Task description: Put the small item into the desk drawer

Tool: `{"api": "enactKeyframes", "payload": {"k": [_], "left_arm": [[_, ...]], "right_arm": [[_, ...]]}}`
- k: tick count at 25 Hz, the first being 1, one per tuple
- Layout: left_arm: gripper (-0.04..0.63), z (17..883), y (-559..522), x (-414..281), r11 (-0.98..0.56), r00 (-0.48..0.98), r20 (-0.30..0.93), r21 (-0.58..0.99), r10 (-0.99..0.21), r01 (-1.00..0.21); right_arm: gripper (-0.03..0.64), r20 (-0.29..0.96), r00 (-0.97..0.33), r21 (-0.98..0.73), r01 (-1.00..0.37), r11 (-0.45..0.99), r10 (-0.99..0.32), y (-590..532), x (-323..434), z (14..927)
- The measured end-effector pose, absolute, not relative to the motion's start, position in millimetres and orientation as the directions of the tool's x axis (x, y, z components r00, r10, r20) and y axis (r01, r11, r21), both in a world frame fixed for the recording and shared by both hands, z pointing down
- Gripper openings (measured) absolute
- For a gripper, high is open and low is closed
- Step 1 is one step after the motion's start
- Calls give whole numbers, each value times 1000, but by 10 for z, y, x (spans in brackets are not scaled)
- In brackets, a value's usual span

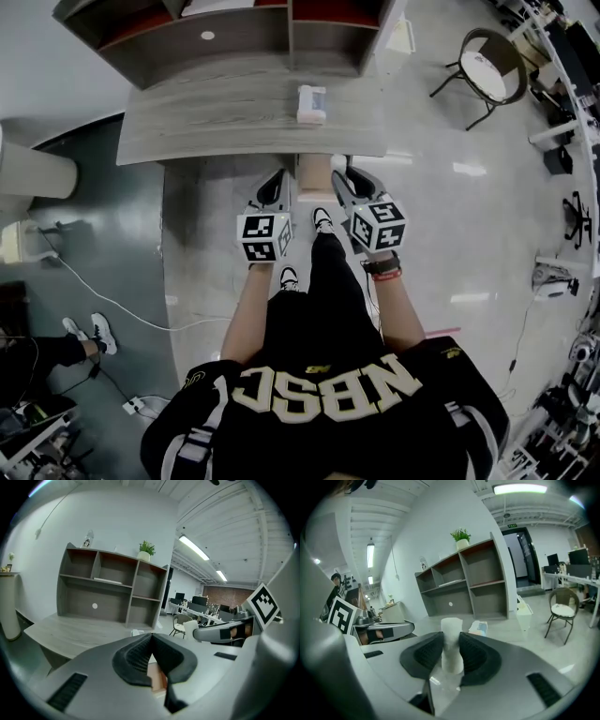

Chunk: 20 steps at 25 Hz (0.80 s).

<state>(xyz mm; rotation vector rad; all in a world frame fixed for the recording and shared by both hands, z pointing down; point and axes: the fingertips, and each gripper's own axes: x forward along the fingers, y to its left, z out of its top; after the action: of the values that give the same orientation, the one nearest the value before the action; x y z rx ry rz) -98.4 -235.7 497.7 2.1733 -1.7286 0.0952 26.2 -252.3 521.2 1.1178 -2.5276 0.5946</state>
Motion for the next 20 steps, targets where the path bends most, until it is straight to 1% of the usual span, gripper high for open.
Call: {"api": "enactKeyframes", "payload": {"k": [11, 20], "left_arm": [[14, 5424, -2452, -965, -182, 263, 345, 249, -901, -951], [14, 5764, -2495, -933, -191, 281, 389, 253, -877, -948]], "right_arm": [[118, 558, -643, -284, -742, 608, -524, -2665, 270, 5967], [118, 637, -624, -222, -711, 667, -453, -2685, 242, 6432]]}}
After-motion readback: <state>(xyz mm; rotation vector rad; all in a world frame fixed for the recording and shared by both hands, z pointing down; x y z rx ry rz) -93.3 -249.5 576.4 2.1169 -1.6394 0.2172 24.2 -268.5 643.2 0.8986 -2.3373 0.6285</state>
